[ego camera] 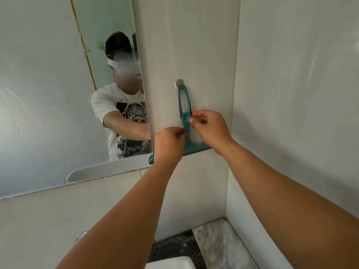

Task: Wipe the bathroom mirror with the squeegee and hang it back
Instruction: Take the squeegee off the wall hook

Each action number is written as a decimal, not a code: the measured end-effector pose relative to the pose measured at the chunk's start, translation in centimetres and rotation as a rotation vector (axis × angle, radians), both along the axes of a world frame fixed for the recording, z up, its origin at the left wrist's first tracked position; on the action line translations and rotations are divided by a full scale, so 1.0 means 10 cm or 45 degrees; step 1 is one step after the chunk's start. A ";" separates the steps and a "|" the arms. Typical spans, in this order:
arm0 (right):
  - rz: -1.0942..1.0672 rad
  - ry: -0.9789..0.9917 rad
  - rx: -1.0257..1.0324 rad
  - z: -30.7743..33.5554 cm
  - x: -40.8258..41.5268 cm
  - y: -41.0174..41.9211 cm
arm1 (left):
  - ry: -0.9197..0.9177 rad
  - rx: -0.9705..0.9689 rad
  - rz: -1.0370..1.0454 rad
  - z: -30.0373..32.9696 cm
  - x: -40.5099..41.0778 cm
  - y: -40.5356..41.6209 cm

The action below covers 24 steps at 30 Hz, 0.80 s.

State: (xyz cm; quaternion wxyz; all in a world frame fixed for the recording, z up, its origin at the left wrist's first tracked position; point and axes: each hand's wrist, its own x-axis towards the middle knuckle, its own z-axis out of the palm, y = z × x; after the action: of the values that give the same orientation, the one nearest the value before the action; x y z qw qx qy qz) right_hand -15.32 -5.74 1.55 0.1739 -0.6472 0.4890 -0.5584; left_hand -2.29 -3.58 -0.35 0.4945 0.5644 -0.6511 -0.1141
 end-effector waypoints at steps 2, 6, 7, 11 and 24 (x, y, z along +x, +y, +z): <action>0.016 -0.026 0.012 0.01 0.00 -0.04 | -0.008 -0.004 0.000 -0.01 0.00 -0.03; 0.029 -0.051 0.017 0.02 -0.01 -0.07 | -0.011 -0.008 -0.011 0.00 -0.02 -0.05; 0.026 -0.052 0.015 0.02 0.00 -0.07 | -0.016 -0.010 -0.013 0.00 -0.02 -0.05; 0.029 -0.076 0.021 0.02 0.00 -0.06 | -0.034 -0.020 -0.024 -0.01 -0.02 -0.06; 0.039 -0.079 0.023 0.07 -0.02 0.06 | 0.021 -0.043 -0.096 0.00 -0.02 0.05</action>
State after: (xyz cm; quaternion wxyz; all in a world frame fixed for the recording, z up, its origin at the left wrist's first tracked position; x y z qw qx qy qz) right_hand -15.50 -5.16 2.21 0.2032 -0.6354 0.4785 -0.5710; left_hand -2.54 -3.12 -0.35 0.5048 0.5300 -0.6696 -0.1263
